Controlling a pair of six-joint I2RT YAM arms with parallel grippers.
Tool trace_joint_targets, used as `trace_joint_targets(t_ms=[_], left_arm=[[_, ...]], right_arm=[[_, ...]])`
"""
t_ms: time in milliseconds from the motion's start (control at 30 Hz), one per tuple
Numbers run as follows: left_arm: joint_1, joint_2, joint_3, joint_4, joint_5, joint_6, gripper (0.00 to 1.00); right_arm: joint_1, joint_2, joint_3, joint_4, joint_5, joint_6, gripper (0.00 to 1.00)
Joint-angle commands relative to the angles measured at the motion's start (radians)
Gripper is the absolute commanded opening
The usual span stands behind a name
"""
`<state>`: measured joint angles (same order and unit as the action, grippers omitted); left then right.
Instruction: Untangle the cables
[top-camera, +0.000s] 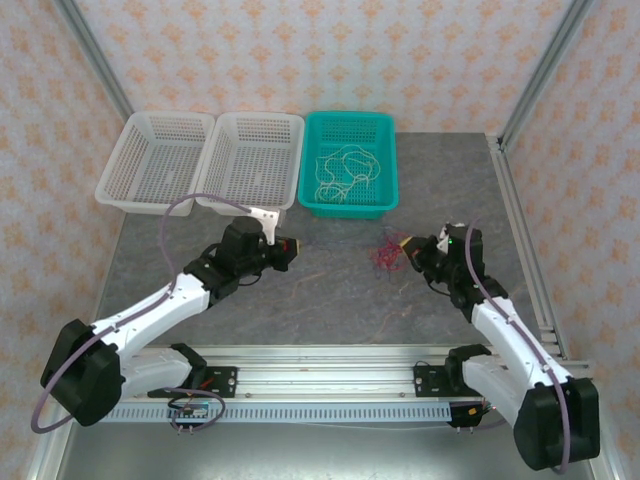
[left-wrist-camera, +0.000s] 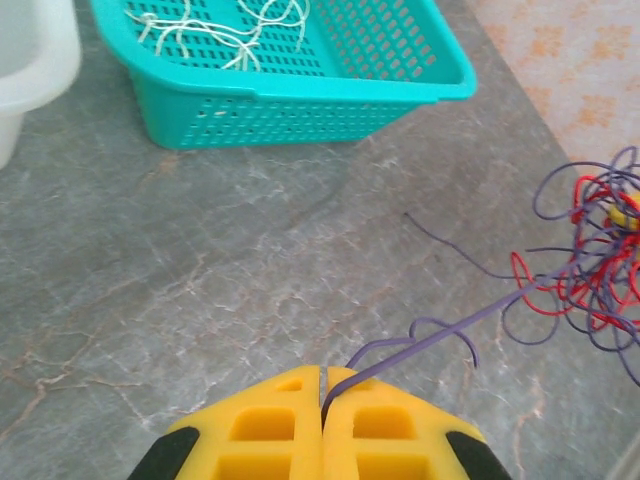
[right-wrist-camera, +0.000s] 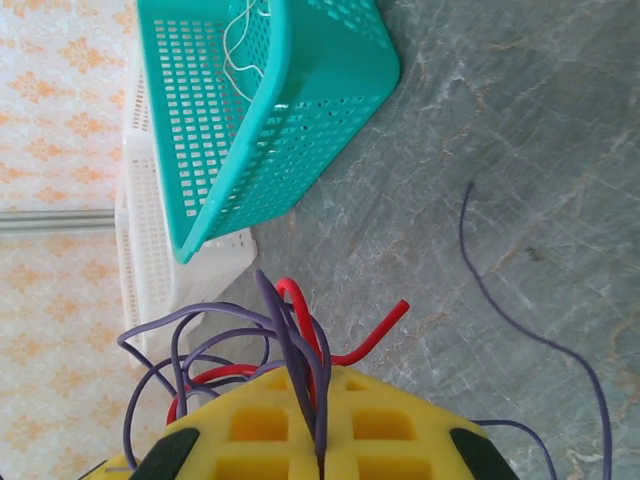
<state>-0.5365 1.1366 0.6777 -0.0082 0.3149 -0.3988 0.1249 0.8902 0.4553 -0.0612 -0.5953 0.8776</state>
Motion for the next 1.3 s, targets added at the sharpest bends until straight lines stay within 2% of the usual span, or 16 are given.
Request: trace_joint_targets(t_ms=[0,167,267,333,433,500,567,667,733,867,933,1067,1267], left_arm=[[0.114,-0.066,-0.015,-0.118,-0.224,-0.003,0.0],[0.21,-0.124,-0.024,-0.159,-0.186,-0.004,0.0],[0.241,-0.141,-0.026,-0.18,-0.16,-0.005,0.0],[0.242,-0.14,-0.037,-0.169,-0.132,-0.009,0.0],[0.238,-0.12,-0.099,-0.006,0.047,-0.02,0.0],[0.204,-0.091,-0.134,0.147,0.169,-0.037,0.0],[0.104,-0.062,-0.12,0.185,0.17,0.03,0.01],[-0.042,0.017,-0.048,0.176,0.15,0.135,0.15],[-0.058,0.107,-0.026,0.264,0.225,0.085,0.22],[-0.072,0.301,0.04,0.478,0.369,-0.115,0.38],[-0.096,0.38,0.085,0.539,0.416,-0.213,0.39],[-0.133,0.485,0.108,0.713,0.435,-0.37,0.38],[-0.158,0.582,0.126,0.841,0.465,-0.474,0.33]], right_arm=[[-0.145,-0.009,-0.041,-0.141,0.221,-0.019,0.0],[-0.231,-0.011,-0.033,-0.197,0.248,-0.077,0.0],[-0.242,-0.005,-0.021,-0.23,0.286,-0.122,0.0],[-0.241,0.009,-0.04,-0.166,0.207,-0.132,0.0],[-0.231,0.061,-0.086,0.036,-0.042,-0.127,0.0],[-0.209,0.102,-0.066,0.082,-0.149,-0.161,0.0],[-0.172,0.121,-0.026,0.059,-0.19,-0.212,0.0],[-0.106,0.117,0.045,-0.01,-0.204,-0.296,0.0],[-0.071,0.115,0.086,-0.045,-0.202,-0.331,0.0],[-0.03,0.116,0.117,-0.051,-0.205,-0.335,0.0],[-0.021,0.115,0.117,-0.054,-0.191,-0.332,0.0],[-0.012,0.112,0.103,-0.043,-0.176,-0.317,0.0],[-0.005,0.103,0.086,-0.028,-0.159,-0.296,0.0]])
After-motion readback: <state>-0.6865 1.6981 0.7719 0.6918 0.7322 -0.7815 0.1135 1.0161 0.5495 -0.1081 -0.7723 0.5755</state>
